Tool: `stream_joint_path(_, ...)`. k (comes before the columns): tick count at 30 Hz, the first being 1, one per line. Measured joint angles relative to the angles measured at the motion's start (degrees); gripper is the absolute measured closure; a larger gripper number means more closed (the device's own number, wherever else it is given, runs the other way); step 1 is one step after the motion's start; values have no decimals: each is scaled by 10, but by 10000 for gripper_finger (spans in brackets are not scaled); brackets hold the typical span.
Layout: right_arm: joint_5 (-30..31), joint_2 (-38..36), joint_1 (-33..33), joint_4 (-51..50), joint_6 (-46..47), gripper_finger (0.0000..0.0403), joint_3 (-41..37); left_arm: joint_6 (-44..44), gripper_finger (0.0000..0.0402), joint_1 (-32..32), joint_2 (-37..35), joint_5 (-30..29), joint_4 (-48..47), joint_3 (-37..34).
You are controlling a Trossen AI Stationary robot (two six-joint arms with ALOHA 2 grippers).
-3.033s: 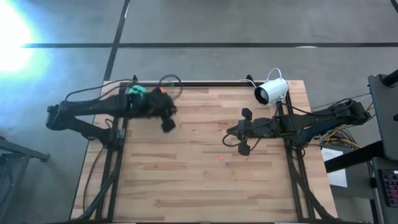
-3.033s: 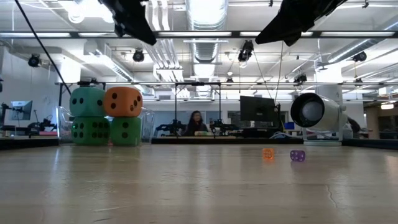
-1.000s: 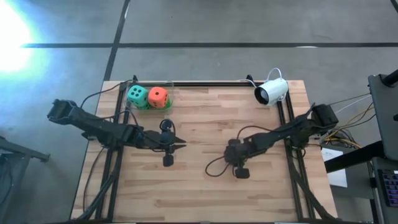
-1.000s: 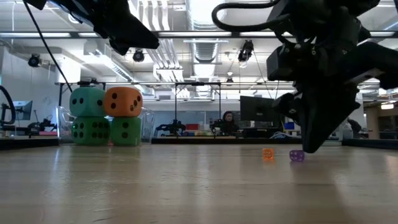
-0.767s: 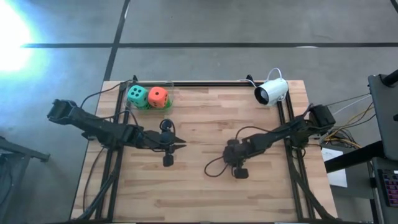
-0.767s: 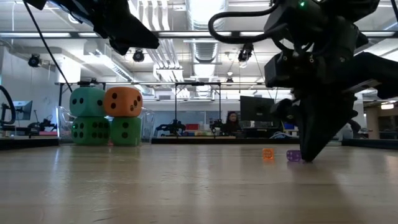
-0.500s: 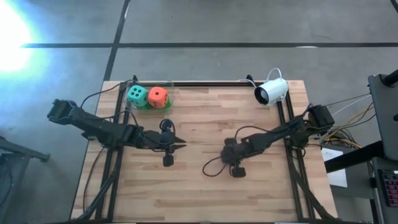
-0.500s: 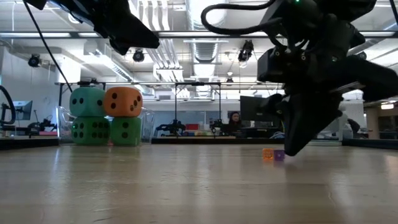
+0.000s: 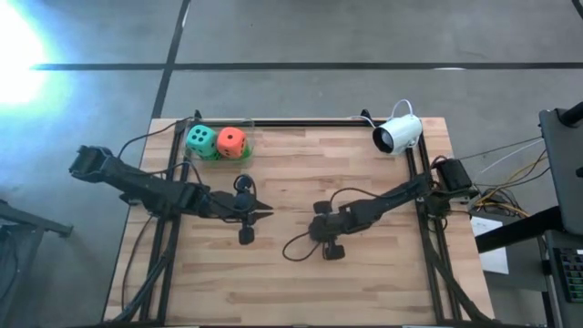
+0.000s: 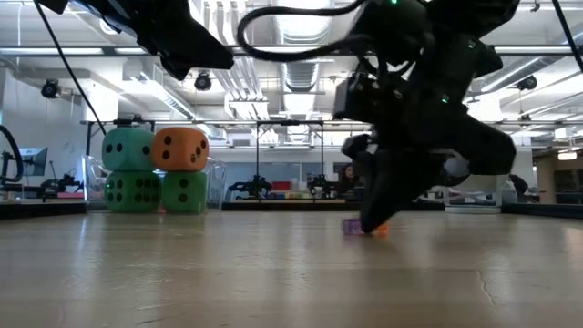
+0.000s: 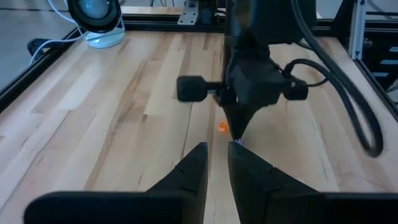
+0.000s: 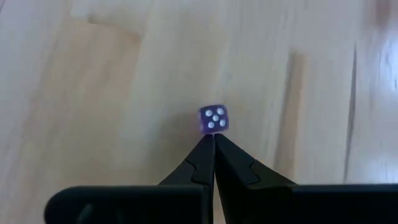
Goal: Pick & Place Dice
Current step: Put the small violet die into the transparent bin
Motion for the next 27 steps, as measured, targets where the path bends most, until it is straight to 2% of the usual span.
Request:
stream_joint_path(9,-2,67,0,24,-47,394,77,0,335,-6,0,4,3,0)
stream_joint_path(14,-2,62,0,16,-59,394,91,0,335,-8,0,4,3,0)
stream_joint_path(20,-4,-31,7,16,-39,394,35,0,335,-8,0,5,3,0)
stream_joint_path(23,0,-95,21,16,-36,394,2,2,335,-8,0,28,1,0)
stream_joint_path(27,51,-180,46,18,-45,394,-28,-31,335,-9,1,56,5,0)
